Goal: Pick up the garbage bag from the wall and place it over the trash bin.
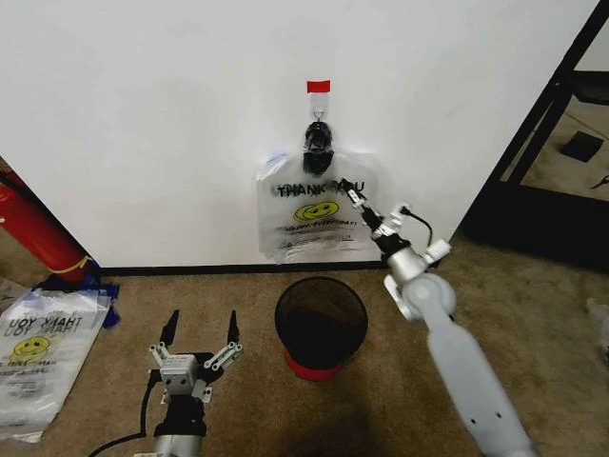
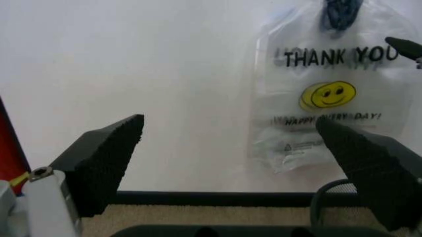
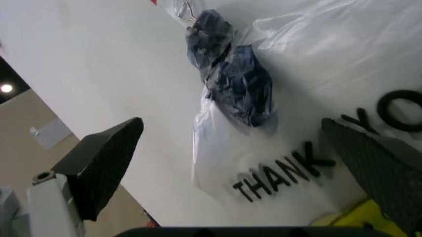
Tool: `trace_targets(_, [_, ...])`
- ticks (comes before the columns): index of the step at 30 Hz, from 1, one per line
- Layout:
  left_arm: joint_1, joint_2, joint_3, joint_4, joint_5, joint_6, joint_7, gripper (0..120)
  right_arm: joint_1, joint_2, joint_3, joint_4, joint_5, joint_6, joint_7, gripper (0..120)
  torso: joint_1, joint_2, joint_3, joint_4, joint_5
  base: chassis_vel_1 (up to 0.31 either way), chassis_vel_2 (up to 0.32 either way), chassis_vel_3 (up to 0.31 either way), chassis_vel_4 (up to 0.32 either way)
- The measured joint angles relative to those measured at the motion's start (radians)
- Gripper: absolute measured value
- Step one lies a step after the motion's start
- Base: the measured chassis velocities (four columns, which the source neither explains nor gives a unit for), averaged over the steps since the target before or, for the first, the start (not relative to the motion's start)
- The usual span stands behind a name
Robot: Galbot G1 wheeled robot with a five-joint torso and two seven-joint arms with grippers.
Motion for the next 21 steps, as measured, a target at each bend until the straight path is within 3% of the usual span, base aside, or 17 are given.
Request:
trace_targets(7, [0.021, -0.027, -0.007, -0.013, 0.012, -0.001, 0.003, 100, 0.075, 0.013, -0.031, -0.091, -0.008, 0.006, -0.020, 100, 0.000, 0.000, 0.000, -0.0002, 0.0000, 0.000, 0.000, 0.000, 0.000])
trace_targets(21, [0.034, -0.050, -0.012, -0.028, 0.022, -0.004, 0.000, 100, 0.140, 0.038, -0.057, -0.135, -0.020, 0.008, -0.028, 100, 0.000, 0.000, 0.000, 0.0002, 0.0001, 0.000, 0.000, 0.000, 0.000])
